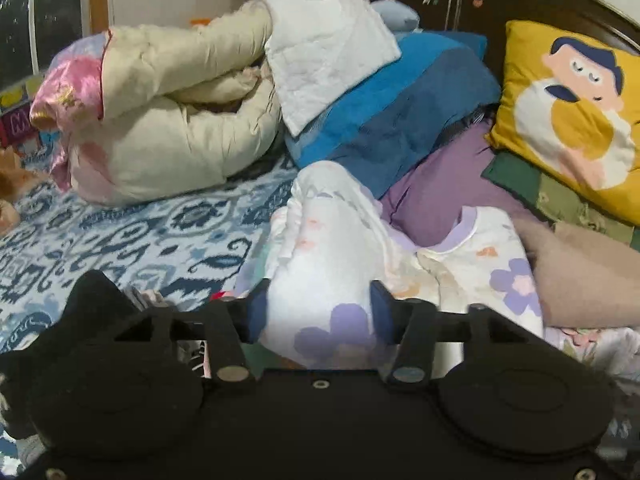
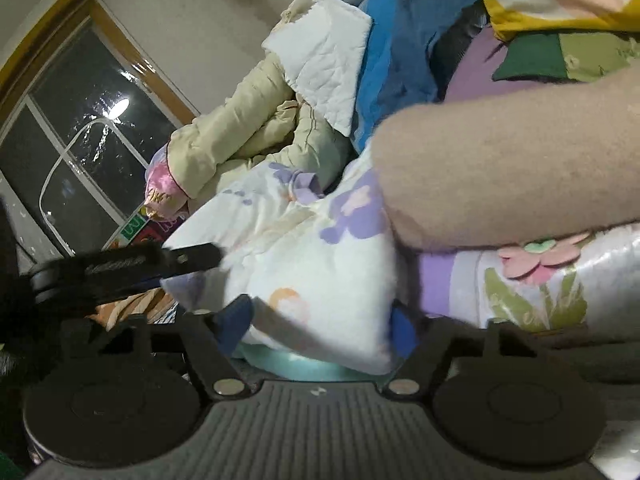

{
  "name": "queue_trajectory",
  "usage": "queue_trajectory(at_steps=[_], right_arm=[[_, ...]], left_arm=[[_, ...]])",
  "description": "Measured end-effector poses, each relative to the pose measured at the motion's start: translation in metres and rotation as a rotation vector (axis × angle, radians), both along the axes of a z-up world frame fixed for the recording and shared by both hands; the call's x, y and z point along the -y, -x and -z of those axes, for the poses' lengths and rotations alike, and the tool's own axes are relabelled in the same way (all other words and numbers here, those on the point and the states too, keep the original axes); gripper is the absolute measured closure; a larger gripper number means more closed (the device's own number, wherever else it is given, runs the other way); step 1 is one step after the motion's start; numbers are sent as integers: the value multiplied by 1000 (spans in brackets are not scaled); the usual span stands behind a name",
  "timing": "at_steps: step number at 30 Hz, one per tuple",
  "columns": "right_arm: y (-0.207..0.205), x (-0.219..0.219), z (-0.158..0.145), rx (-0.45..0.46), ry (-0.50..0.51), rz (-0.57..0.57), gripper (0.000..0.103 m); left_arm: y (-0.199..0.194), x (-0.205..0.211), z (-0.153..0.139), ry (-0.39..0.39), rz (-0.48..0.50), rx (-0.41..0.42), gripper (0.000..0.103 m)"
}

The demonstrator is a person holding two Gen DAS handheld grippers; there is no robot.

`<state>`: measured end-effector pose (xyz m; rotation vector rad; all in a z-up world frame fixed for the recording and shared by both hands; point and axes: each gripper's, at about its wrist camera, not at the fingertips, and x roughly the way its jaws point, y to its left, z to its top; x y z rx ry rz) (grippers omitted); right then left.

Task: Fold clothes
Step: 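Grasp the white flower-print garment on the stack with both grippers, then carry the white garment onto the open sheet and lay it down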

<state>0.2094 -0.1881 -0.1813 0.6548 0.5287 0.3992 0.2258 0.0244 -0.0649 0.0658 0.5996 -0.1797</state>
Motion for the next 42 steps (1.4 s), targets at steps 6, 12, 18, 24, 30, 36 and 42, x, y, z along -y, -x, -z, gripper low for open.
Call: queue_trajectory(at_steps=[6,12,18,24,30,36,42], right_arm=[[20,-4,-11,26,12,-38,50],[68,-40,-37,126,48,-152,53],[119,-108,-74,279,102,-307,57],[140,-183,-73,175,87,-555,59],[165,-253,-90,225,149,-608,60],[207,-279,-126,443,240,-607,60],[258,-252,-73,213,301,-761,31]], left_arm=[[58,-17,-13,4,-10,58,72],[131,-54,-41,-37,-63,148,73],[215,-137,-73,142,-202,185,78],[261,-198,-63,68,-337,98,84],[296,-249,-60,98,-425,162,92],[375,-282,-46,141,-461,241,92],[470,-284,37,218,-496,81,44]])
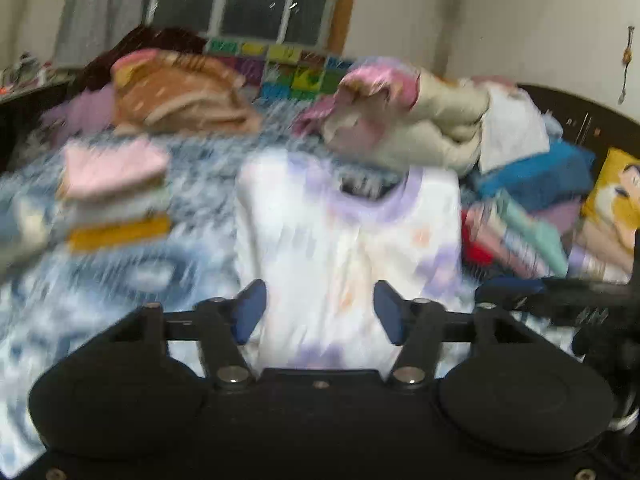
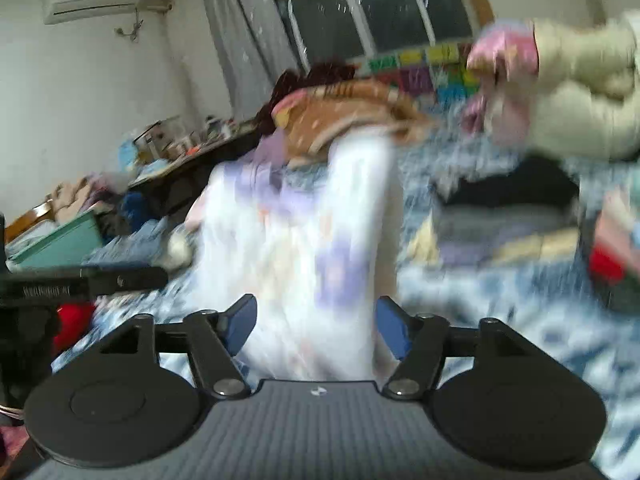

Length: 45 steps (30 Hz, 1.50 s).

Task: Fold clothes
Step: 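Carry the white garment onto the open sheet and lay it down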

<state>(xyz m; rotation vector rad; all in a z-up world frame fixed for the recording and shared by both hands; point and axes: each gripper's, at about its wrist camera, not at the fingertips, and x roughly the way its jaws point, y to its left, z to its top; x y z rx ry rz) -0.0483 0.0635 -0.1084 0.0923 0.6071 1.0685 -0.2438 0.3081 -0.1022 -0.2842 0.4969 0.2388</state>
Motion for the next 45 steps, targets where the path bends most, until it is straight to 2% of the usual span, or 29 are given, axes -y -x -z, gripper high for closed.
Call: queue_trajectory(at_steps=[3,6,10,15,20,22,23,24,25,26,27,29,30,35,39,41,43,44,45], right_arm=[[29,16,25,-81,27,43,29],[38,31,47,-153,35,102,29],[33,32,64,-220,57,154,29],[10,6,66,-207,57,160,24],[-22,-39,55,-144,66,159,23],[-37,-56,54,-127,55,154,26],[-44,-64,56,-135,53,142,32],[-50,-70,58,-148,49,124,38],[-54,-75,61,-161,44,104,54],[-55,-78,62,-168,37,92,65],[-54,-79,62,-172,29,85,67],[-49,-74,60,-188,-2,76,74],[-43,-69,58,-193,-18,72,74],[-1,-42,43,-191,-61,43,74],[39,-19,37,-186,-40,19,70],[58,-7,37,-183,-20,11,59],[75,6,39,-190,-2,18,48],[83,13,40,-199,10,24,40],[91,21,42,-211,23,32,37]], left_arm=[[29,-3,31,88,-38,-30,44],[40,-12,49,187,-78,-33,42],[33,-26,50,217,-102,-38,39],[9,-47,42,225,-100,-12,34],[-40,-76,42,219,-111,-1,34],[-60,-89,47,236,-120,-7,34],[-66,-93,50,258,-112,-4,35],[-71,-97,54,282,-101,3,47],[-72,-98,55,293,-87,10,63],[-71,-97,56,301,-72,17,77],[-71,-96,57,310,-58,25,85],[-58,-88,53,308,-26,45,88],[-50,-84,50,306,-9,55,88],[-12,-44,38,253,63,66,88],[17,-14,40,231,85,33,88],[34,-6,46,235,73,8,86],[55,-2,51,249,56,-15,70],[65,-1,53,256,47,-27,55],[75,1,56,263,38,-39,52]])
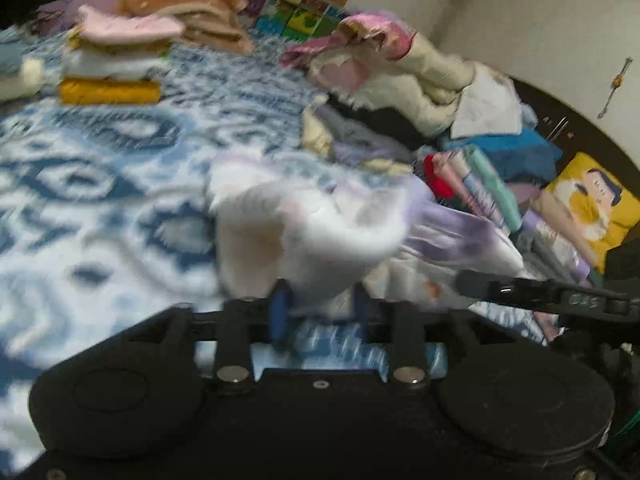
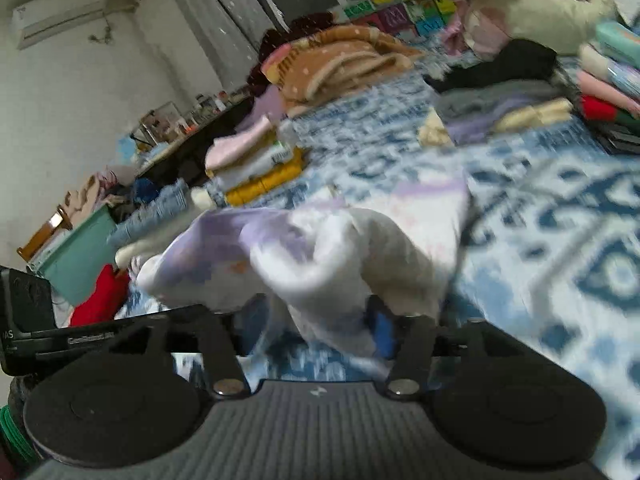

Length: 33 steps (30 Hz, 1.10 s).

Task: Fold clothes

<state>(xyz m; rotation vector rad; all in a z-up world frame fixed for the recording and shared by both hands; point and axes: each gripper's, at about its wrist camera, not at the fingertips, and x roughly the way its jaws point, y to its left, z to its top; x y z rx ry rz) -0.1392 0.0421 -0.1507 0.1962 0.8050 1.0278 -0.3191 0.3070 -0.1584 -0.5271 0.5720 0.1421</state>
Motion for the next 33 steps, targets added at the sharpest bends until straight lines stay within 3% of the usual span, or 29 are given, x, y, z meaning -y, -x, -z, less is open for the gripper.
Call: queue_trajectory(at_steps=[4,8,10,12,16,20,21,22,23,25,28,31,33], right_arm=[[29,33,9,-36,26,9,32],[49,59,11,-53,4,18,26],[49,61,8,-54,-7,49,25],[41,55,6,-51,-3,76,25],[34,28,15,-44,33,88,25],[43,-4,42,-16,160,61,34],[46,-11,51,-14,195,42,40],[50,-17,58,-6,225,23,64],[55,-22,64,33,270,20,79],[55,-20,62,98,294,55,89],[45,7,38,142,223,170,89],[42,18,38,93,261,125,86],[47,20,51,42,312,91,83]], left_arm=[[43,-1,3,31,-43,-32,51],[75,-8,-10,92,-111,43,45],[75,-11,-18,96,-139,57,43],[63,-11,-21,43,-174,26,43],[38,-11,1,9,-201,-75,40],[20,-6,36,-4,-221,-188,42],[18,-2,42,10,-203,-188,70],[16,3,48,24,-181,-185,82],[16,10,45,13,-163,-174,86],[16,25,36,-21,-131,-148,89],[18,45,23,-68,-88,-122,90],[17,59,29,-139,-43,-199,86],[25,55,31,-107,-61,-189,51]])
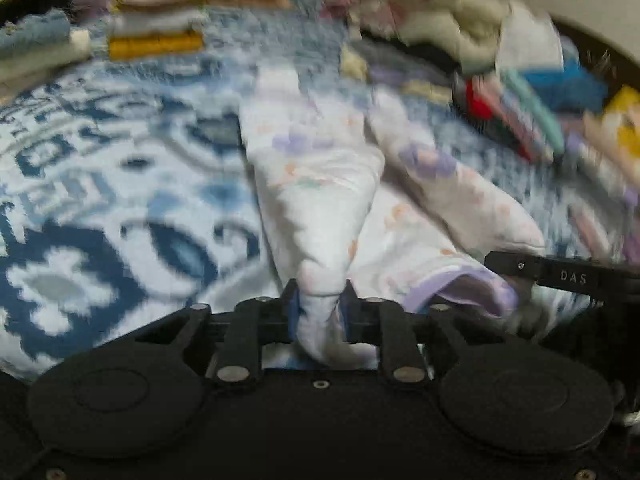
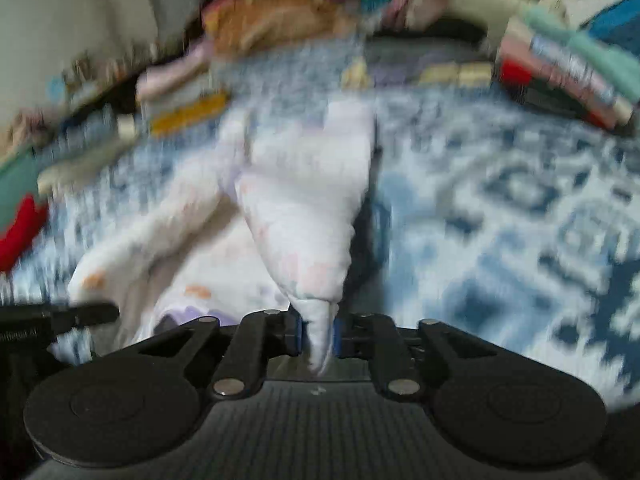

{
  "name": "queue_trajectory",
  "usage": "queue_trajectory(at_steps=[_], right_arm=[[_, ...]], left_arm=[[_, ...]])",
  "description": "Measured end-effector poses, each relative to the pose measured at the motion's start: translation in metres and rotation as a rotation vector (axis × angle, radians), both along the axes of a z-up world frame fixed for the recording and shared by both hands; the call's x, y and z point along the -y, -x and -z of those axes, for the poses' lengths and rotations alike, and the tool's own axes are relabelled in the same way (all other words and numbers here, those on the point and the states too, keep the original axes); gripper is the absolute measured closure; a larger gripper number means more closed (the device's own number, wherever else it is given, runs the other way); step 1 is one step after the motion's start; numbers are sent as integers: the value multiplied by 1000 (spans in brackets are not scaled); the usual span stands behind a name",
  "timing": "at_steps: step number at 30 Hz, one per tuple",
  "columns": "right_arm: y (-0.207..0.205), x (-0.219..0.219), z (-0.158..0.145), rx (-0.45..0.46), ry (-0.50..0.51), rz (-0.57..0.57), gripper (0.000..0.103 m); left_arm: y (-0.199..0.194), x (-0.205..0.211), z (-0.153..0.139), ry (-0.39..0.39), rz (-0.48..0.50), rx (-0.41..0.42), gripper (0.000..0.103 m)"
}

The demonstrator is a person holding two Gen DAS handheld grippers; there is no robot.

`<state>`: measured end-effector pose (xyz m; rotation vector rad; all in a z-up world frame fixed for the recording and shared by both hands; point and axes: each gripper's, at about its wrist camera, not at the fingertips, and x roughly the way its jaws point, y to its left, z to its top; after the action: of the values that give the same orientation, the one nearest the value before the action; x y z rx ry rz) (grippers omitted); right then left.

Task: Fold clothes

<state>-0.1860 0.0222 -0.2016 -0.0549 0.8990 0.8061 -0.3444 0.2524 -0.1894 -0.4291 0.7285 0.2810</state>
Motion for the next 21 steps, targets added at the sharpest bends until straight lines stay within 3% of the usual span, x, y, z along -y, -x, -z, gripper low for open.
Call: queue_trajectory(at_steps=[2,5,6,9,13,17,21], right_arm=[[5,8,10,-71,-22,-13,60],[5,29,-1,-101,-130,8,40],[1,36,-6,-115,-177,26,38],[-12,50,-15,-158,-289,73,37],[-41,41,-18,-135,-324,104,37],[-80,24,-5,-175,-365,118,37],[-99,-1,5,-115,-358,104,37]], left_arm=[[9,-5,2,37,-25,20,45],[16,-19,-5,93,-68,79,45],[18,-24,-8,111,-82,100,45],[4,-32,-12,144,-99,106,45],[-21,-50,-16,157,-108,119,45],[-48,-71,-15,163,-120,124,45],[-74,-91,-11,179,-133,129,45]])
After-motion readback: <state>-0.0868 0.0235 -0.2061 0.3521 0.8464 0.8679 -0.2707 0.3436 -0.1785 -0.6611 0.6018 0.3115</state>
